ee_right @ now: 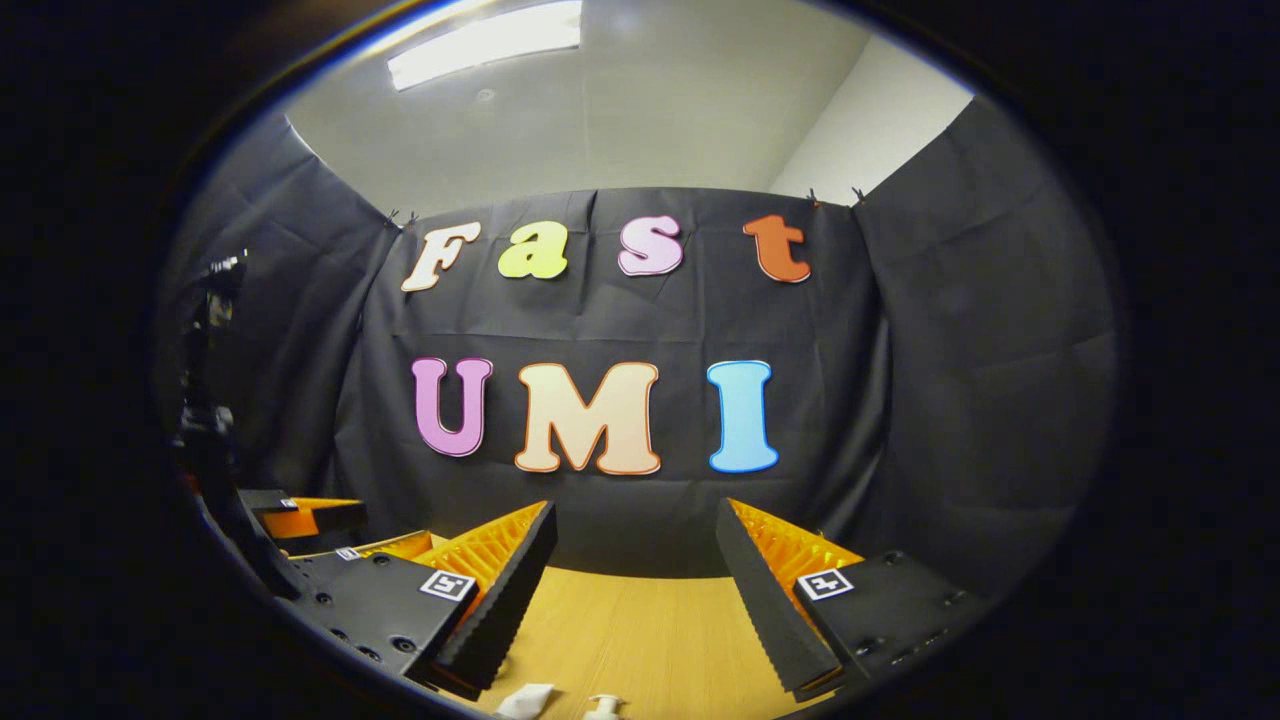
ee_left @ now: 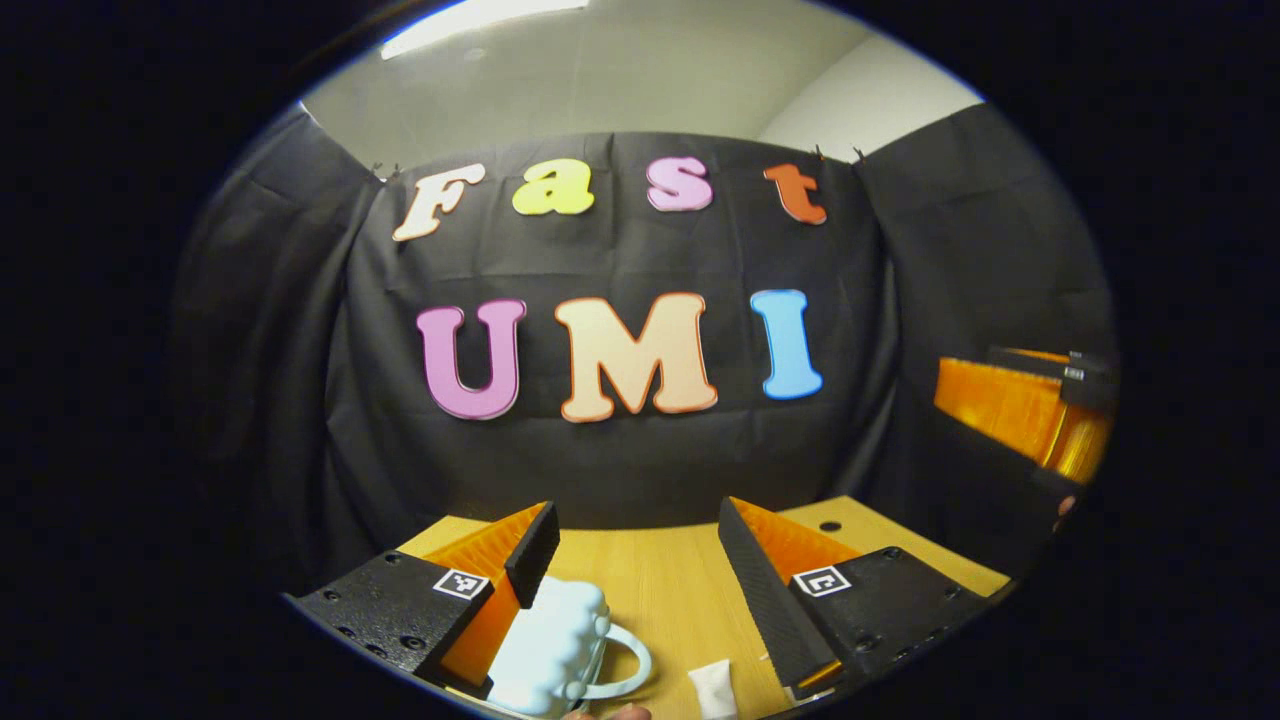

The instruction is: First open the suitcase, pack the skin care products into it, and then close the suitcase.

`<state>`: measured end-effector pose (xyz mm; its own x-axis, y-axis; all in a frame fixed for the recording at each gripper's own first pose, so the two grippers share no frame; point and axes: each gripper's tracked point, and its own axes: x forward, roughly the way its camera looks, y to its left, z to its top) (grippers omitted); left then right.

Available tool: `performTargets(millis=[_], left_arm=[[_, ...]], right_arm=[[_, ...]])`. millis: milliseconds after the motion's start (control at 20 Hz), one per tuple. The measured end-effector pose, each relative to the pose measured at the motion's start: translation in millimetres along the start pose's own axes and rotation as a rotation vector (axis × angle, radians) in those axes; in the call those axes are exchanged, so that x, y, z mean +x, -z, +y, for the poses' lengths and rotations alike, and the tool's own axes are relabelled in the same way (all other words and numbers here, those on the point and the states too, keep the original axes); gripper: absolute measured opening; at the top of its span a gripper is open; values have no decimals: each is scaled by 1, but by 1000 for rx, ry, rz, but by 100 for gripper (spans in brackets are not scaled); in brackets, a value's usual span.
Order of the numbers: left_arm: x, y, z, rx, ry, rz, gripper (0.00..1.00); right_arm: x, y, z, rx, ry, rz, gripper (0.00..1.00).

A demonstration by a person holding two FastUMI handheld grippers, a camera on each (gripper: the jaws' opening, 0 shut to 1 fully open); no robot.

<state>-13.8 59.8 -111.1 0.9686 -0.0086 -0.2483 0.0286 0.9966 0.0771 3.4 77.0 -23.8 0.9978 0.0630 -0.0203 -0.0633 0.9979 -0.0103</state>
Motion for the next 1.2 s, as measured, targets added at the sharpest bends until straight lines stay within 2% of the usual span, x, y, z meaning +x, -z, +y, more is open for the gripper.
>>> performTargets(millis=[400, 750, 1050, 1200], left_arm=[[19, 103, -14, 57, 42, 264, 95], [30, 182, -12, 74, 34, 451, 94], [27, 250, -18, 86, 56, 629, 93], [29, 265, -17, 116, 46, 681, 94]], right_arm=[[-16, 13, -35, -13, 80, 60, 100], [-30, 31, -61, -37, 154, 134, 100], [-35, 45, -59, -70, 154, 183, 100], [-35, 50, -57, -83, 149, 195, 100]])
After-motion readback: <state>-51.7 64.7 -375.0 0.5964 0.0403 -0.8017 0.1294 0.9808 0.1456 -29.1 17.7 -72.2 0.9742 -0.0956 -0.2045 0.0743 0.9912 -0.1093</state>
